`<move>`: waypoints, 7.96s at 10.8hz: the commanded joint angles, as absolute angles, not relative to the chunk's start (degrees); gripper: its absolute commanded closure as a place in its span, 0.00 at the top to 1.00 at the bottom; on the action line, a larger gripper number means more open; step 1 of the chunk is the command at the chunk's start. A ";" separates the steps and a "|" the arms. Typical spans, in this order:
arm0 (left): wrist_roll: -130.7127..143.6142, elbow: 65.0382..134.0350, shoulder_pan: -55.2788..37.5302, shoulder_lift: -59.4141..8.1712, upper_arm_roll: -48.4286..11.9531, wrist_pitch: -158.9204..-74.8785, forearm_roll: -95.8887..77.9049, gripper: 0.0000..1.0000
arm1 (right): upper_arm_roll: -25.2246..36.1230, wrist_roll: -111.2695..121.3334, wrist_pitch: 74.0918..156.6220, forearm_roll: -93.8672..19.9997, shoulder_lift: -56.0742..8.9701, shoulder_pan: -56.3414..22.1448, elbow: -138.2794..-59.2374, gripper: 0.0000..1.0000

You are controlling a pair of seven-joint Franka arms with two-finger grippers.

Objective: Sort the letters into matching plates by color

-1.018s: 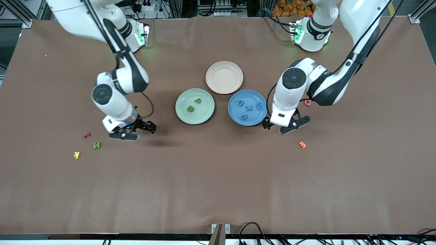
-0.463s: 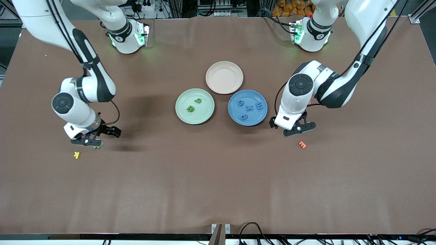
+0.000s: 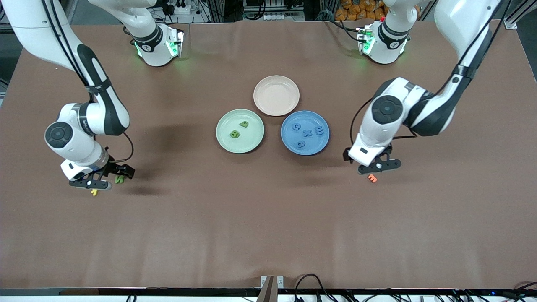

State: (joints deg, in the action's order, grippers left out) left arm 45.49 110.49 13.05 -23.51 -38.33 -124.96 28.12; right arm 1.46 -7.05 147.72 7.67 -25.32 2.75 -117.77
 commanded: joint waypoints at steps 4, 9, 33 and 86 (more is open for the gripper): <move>15.51 110.21 4.06 -12.94 -20.68 -121.22 9.96 1.00 | -1.14 -5.89 147.04 8.61 -32.42 6.41 -110.13 1.00; 7.38 108.47 -1.14 -1.25 -10.38 -113.12 0.02 1.00 | -1.93 -6.24 153.87 10.45 -32.87 8.61 -116.52 1.00; 4.66 92.55 -0.62 3.87 -7.30 -96.42 1.76 1.00 | -4.75 -6.68 155.30 11.16 -31.03 13.80 -117.42 0.51; 4.92 92.55 0.35 1.49 -6.86 -96.50 -0.97 1.00 | -11.43 -46.23 135.26 6.68 -20.13 -31.20 -116.54 1.00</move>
